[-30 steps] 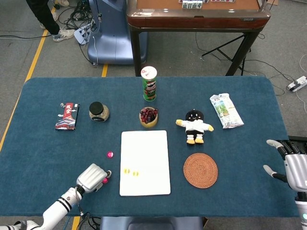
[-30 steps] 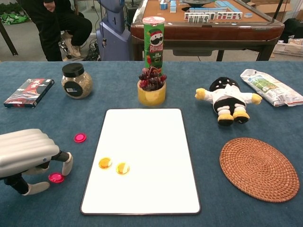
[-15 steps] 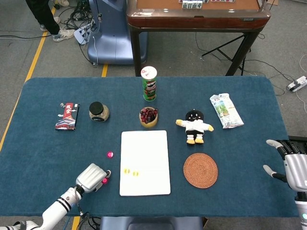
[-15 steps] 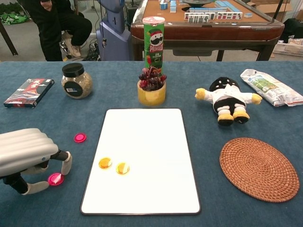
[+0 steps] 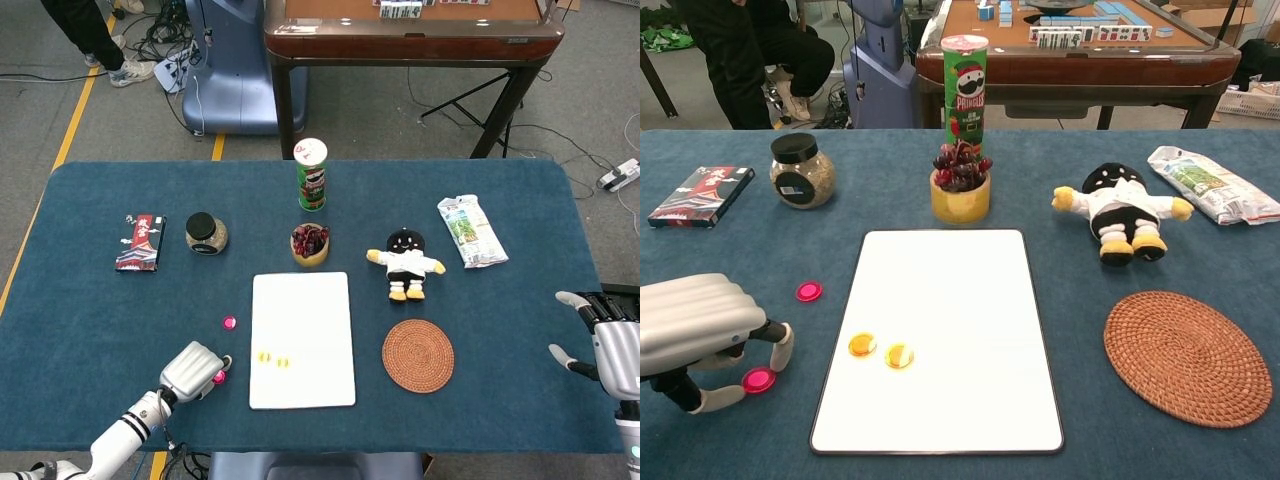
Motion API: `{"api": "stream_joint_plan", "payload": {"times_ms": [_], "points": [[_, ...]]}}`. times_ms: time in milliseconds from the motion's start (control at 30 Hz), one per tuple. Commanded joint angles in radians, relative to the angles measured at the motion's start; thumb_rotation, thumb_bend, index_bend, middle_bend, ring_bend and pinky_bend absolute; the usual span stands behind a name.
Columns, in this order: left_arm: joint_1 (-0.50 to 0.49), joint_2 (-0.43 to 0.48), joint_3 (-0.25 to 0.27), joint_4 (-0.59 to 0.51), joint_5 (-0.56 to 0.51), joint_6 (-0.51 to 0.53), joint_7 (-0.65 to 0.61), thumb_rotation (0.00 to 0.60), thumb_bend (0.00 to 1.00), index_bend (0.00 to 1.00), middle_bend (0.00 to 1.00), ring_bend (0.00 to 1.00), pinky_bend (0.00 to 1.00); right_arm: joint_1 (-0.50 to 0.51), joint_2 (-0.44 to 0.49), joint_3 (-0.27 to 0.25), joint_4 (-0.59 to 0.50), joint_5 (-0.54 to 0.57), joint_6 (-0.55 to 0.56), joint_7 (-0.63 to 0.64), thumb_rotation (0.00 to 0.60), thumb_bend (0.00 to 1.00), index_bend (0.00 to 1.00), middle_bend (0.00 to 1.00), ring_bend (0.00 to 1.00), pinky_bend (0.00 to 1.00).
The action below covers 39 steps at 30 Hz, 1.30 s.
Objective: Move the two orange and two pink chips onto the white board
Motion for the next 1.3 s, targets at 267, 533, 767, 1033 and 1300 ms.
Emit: {"api": "stream_joint_plan", "payload": {"times_ms": [267,533,767,1033,1300], "points": [[0.003,-0.001,-0.002,-0.001,0.001,-0.002,-0.001,0.600,0.39,0.55,1.00,0.97,1.00,0.000,-0.001,0.000,0.000,0.000,0.000,-0.002,0.600,0.02,0.28,0.31,0.23,0.37],[0.003,0.001,-0.005,-0.006,0.001,-0.005,-0.012,0.600,0.46,0.56,1.00,0.97,1.00,0.000,0.000,0.000,0.000,0.000,0.000,0.001,0.600,0.02,0.28,0.31,0.23,0.37],[0.002,0.009,-0.013,-0.020,0.008,0.000,-0.033,0.600,0.46,0.56,1.00,0.97,1.00,0.000,0.001,0.001,0.000,0.000,0.001,0.004,0.600,0.02,0.28,0.31,0.23,0.37],[-0.011,0.025,-0.043,-0.048,0.012,0.010,-0.037,0.600,0.46,0.56,1.00,0.97,1.00,0.000,0.001,0.001,0.001,0.000,0.002,0.006,0.600,0.02,0.28,0.31,0.23,0.37],[-0.060,0.033,-0.115,-0.079,-0.023,0.000,0.002,0.600,0.46,0.55,1.00,0.97,1.00,-0.004,0.004,0.000,-0.002,-0.006,0.011,0.009,0.600,0.02,0.28,0.31,0.23,0.37]]}}
